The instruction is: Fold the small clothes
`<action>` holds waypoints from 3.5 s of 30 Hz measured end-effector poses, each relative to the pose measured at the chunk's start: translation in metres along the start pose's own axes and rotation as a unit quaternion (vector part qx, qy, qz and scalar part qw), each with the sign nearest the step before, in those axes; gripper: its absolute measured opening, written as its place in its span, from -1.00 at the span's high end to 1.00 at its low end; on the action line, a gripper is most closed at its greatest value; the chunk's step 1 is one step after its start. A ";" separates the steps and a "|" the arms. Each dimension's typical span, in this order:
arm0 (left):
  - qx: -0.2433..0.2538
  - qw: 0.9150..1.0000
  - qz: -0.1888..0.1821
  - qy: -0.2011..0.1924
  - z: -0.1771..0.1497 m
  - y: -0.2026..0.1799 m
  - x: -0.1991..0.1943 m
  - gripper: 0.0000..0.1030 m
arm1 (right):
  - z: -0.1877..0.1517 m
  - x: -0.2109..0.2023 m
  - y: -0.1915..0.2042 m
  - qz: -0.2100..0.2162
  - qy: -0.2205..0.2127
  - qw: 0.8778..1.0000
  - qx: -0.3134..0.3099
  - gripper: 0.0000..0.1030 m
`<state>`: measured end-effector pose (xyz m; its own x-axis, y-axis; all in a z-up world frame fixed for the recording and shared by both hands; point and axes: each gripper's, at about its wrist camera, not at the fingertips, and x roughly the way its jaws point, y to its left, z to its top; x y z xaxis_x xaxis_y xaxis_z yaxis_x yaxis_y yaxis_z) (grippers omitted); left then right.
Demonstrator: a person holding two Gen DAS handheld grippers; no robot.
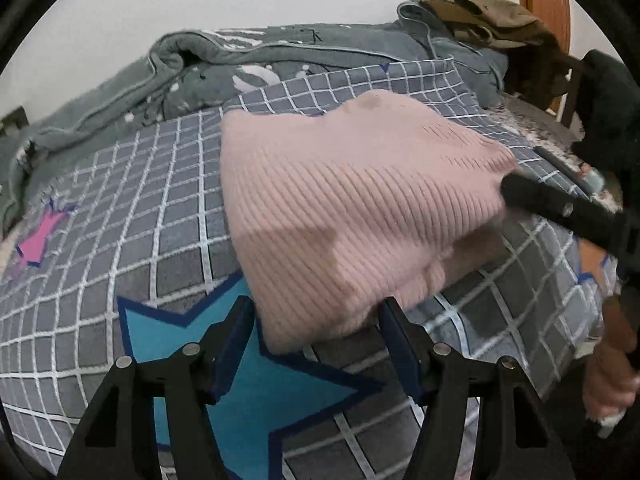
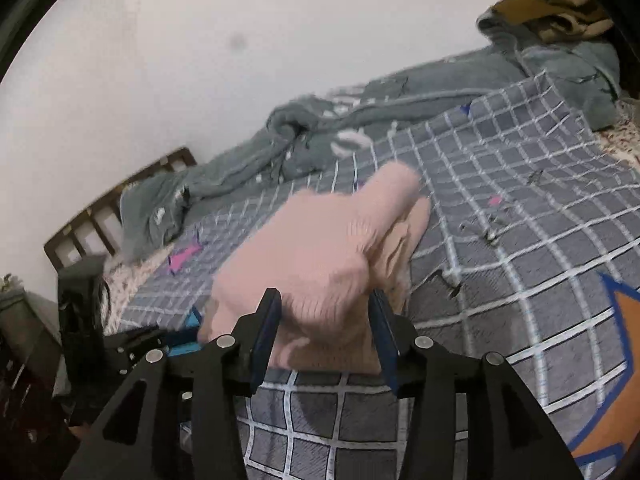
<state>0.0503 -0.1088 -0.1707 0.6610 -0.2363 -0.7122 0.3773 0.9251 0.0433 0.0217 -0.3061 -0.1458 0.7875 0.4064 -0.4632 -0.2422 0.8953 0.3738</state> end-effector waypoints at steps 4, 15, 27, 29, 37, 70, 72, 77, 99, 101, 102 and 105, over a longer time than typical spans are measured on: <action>-0.031 0.999 -0.007 -0.034 0.002 0.018 -0.015 0.57 | 0.000 0.002 0.000 -0.001 -0.006 1.000 0.006 0.85; -0.083 0.994 -0.068 -0.010 -0.015 0.041 -0.014 0.47 | -0.005 0.010 -0.007 -0.023 0.040 0.999 -0.007 0.81; -0.157 0.982 -0.092 -0.053 -0.005 0.095 -0.038 -0.16 | 0.053 0.007 -0.004 -0.011 -0.011 1.000 0.008 0.22; -0.151 0.983 -0.088 -0.060 0.011 0.099 -0.034 -0.16 | 0.063 0.030 -0.004 -0.034 0.007 0.999 0.006 0.22; -0.170 0.977 -0.114 -0.060 0.053 0.118 -0.006 -0.18 | 0.052 0.038 -0.026 -0.027 0.001 0.999 0.028 0.76; -0.150 0.978 -0.146 0.008 0.080 0.088 0.088 -0.37 | 0.053 0.104 -0.047 -0.070 0.099 0.992 0.040 -0.19; -0.147 0.979 -0.141 0.004 0.081 0.088 0.085 -0.37 | 0.053 0.105 -0.048 -0.068 0.095 0.992 0.045 -0.20; -0.146 0.979 -0.140 -0.002 0.082 0.089 0.084 -0.37 | 0.056 0.103 -0.044 -0.074 0.089 0.993 0.036 -0.20; -0.150 0.979 -0.136 -0.003 0.081 0.085 0.086 -0.30 | 0.053 0.111 -0.051 -0.062 0.122 0.989 0.058 -0.13; -0.150 0.979 -0.136 -0.003 0.081 0.084 0.086 -0.27 | 0.052 0.111 -0.053 -0.057 0.120 0.989 0.060 -0.13; -0.150 0.979 -0.136 -0.004 0.081 0.084 0.086 -0.24 | 0.052 0.111 -0.053 -0.055 0.119 0.989 0.062 -0.13; -0.150 0.980 -0.134 -0.007 0.081 0.084 0.085 -0.16 | 0.051 0.111 -0.053 -0.053 0.116 0.990 0.064 -0.13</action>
<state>0.1908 -0.0750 -0.1715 0.5744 -0.4849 -0.6594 0.3324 0.8744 -0.3534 0.1509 -0.3181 -0.1759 0.6496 0.3552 -0.6722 -0.0791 0.9109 0.4049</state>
